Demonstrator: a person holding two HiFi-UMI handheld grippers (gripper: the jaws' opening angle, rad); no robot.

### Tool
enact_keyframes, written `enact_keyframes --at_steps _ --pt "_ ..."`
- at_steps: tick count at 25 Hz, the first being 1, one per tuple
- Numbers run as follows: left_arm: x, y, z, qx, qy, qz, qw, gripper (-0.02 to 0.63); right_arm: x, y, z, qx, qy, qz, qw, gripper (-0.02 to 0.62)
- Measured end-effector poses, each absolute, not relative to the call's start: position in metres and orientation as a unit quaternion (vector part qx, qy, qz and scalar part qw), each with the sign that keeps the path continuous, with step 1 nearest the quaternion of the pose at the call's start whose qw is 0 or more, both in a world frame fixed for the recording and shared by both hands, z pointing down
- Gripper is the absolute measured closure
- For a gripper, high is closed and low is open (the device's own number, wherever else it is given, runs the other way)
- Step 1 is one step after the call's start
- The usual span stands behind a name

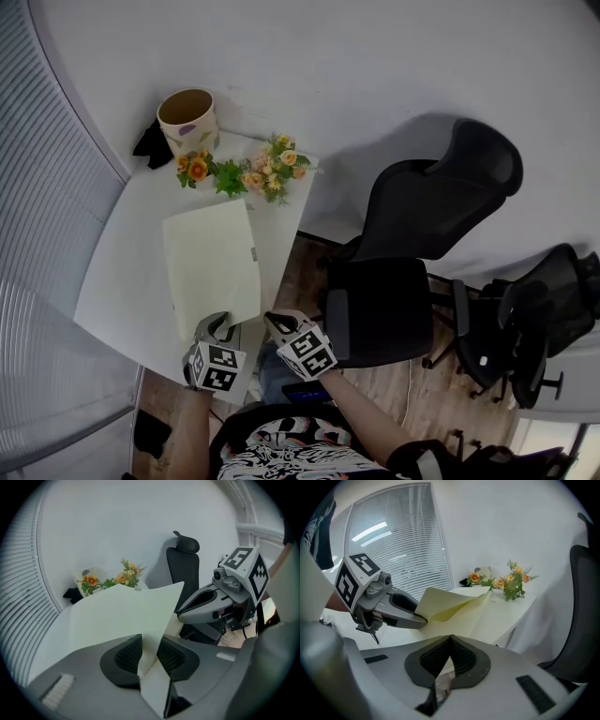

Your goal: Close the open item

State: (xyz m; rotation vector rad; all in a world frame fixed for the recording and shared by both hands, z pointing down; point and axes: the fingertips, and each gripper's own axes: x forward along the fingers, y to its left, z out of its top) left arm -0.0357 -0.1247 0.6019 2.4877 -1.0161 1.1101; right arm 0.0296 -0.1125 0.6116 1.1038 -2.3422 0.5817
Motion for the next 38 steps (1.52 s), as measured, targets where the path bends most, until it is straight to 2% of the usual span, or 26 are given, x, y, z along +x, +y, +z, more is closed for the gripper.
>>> enact_keyframes --at_steps 16,38 --pt "-0.030 -0.123 0.619 0.816 -0.241 0.509 0.132 0.500 0.028 -0.113 0.613 0.405 -0.855 0.213 0.244 0.594" --pt "-0.028 -0.123 0.618 0.822 -0.230 0.503 0.138 0.497 0.028 -0.112 0.613 0.401 -0.856 0.195 0.261 0.594"
